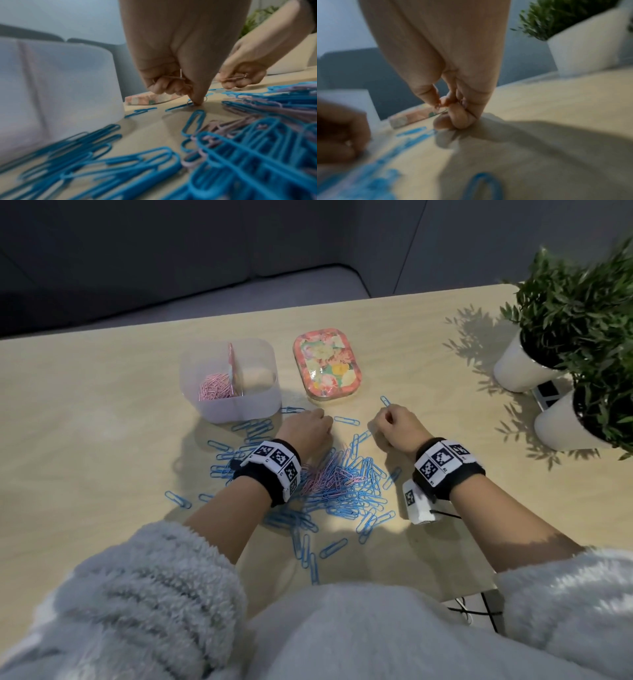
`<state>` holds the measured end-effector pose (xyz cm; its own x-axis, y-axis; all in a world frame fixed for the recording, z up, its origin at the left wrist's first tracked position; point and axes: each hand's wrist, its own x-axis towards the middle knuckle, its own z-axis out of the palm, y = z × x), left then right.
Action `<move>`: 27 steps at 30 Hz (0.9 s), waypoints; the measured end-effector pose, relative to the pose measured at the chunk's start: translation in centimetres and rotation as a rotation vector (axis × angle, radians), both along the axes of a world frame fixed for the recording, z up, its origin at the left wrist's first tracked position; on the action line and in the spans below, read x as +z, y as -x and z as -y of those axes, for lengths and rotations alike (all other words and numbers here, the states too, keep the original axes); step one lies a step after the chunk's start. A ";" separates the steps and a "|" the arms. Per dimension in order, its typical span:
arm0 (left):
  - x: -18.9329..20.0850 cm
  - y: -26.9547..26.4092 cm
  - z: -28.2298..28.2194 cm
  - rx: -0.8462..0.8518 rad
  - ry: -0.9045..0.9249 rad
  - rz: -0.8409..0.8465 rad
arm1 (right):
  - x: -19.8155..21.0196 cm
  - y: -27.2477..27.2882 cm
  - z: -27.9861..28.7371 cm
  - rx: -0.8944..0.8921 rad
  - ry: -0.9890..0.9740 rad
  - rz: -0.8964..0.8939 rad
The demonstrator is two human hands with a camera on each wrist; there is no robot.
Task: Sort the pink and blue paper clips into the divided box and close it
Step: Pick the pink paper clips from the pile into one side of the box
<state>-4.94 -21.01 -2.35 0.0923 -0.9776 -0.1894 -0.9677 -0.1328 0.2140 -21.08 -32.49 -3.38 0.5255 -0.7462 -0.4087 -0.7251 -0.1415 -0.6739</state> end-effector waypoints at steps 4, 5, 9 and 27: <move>-0.1 -0.9 0.0 0.143 0.063 -0.182 | 0.3 -1.4 -1.8 -0.260 -0.366 0.352; -0.2 -1.3 -0.1 0.201 0.083 -0.261 | 0.4 -1.7 -2.2 -0.265 -0.380 0.347; 0.1 -2.6 -0.7 0.379 0.087 -0.489 | 0.5 -3.2 -3.5 0.012 -0.048 0.060; -0.1 -1.1 -3.8 0.388 -0.137 -0.671 | 0.8 -2.2 -4.6 -0.232 -0.402 0.409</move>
